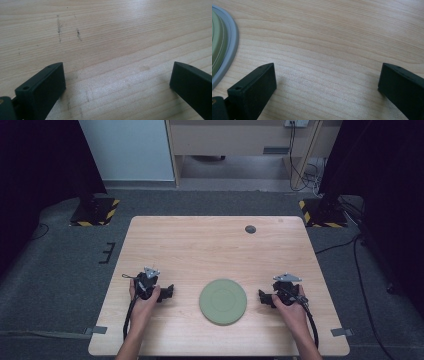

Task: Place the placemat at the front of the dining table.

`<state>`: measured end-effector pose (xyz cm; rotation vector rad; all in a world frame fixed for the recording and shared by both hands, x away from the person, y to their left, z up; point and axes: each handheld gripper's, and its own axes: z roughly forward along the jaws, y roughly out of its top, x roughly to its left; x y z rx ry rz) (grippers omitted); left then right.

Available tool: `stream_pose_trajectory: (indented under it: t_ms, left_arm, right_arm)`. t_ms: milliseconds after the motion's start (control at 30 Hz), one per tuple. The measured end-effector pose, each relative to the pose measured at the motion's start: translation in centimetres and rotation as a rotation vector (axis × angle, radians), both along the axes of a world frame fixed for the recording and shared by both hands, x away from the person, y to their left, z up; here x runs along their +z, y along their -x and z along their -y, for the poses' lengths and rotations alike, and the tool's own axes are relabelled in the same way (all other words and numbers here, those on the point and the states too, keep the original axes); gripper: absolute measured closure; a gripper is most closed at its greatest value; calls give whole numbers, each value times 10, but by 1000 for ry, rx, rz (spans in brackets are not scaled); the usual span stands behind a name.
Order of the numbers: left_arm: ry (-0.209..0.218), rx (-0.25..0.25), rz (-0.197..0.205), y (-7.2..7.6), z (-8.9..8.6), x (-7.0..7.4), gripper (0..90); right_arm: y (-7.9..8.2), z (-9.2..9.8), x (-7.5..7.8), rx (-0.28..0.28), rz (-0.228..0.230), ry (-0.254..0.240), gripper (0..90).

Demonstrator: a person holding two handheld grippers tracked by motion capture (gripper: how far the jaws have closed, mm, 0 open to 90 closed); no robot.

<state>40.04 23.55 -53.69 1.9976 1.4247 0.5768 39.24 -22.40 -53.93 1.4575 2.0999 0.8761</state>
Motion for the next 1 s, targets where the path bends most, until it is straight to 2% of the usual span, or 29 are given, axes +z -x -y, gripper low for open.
stream_pose_trajectory:
  t_ms: [200, 367, 467, 600, 767, 900, 1000]
  left_arm:
    - [1, -14, 2, 0, 0, 0, 0]
    - [-5, -42, 21, 7, 2, 1, 19]
    - [18, -44, 41, 10, 2, 2, 22]
    - [51, -63, 56, 15, 3, 5, 25]
    - [84, -85, 82, 22, 8, 11, 25]
    - [92, -111, 80, 27, 13, 13, 18]
    - [110, -158, 63, 28, 21, 11, 19]
  right_arm:
    - [1, 1, 0, 8, 0, 1, 18]
    - [5, 0, 1, 20, 5, -10, 42]
    - [9, 0, 4, 40, -7, -17, 46]
    - [15, 1, 11, 55, 27, -29, 52]
    - [24, -4, 16, 88, 41, -19, 52]
    - [30, -8, 19, 121, 57, -19, 42]
    - [31, -10, 20, 135, 63, -23, 43]
